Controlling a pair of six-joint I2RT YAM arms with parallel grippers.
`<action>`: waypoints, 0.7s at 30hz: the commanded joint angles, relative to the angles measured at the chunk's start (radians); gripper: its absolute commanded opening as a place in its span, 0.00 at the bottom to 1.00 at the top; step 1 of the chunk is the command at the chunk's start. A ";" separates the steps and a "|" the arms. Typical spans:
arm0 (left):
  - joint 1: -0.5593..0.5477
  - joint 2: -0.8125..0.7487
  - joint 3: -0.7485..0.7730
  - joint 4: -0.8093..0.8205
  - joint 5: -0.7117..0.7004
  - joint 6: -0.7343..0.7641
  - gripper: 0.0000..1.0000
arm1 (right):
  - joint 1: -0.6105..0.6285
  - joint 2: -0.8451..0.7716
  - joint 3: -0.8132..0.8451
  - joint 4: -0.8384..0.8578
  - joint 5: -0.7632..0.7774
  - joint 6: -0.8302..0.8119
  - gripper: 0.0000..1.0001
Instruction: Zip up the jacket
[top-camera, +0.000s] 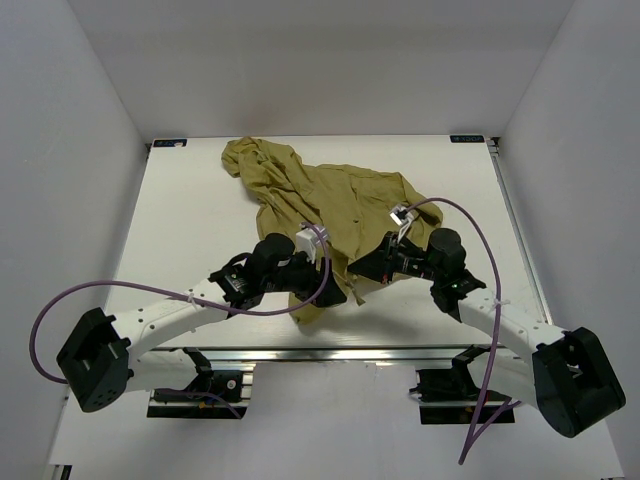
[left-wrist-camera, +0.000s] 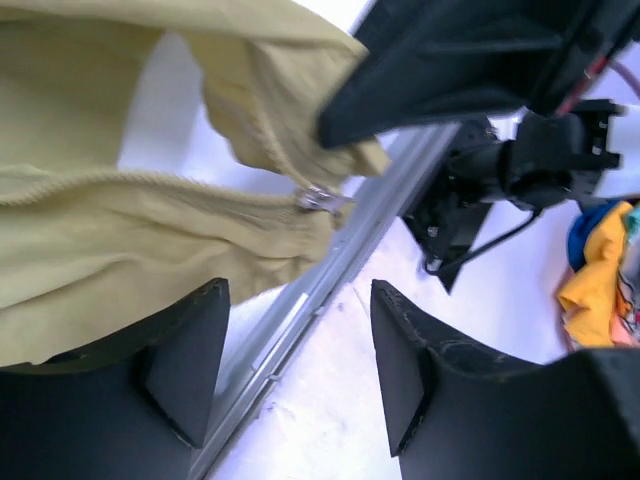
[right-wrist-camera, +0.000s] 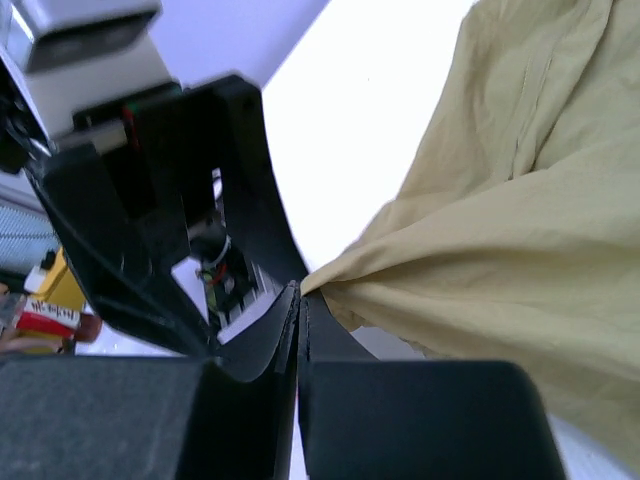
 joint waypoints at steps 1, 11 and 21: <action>-0.005 -0.038 0.024 -0.042 -0.071 -0.029 0.69 | -0.002 -0.001 0.033 -0.072 -0.051 -0.071 0.00; 0.024 -0.037 -0.050 0.014 -0.001 -0.151 0.87 | 0.001 -0.025 -0.028 -0.061 -0.045 -0.010 0.00; 0.027 0.101 -0.113 0.210 0.214 -0.273 0.97 | 0.012 -0.079 -0.105 -0.010 0.078 0.185 0.00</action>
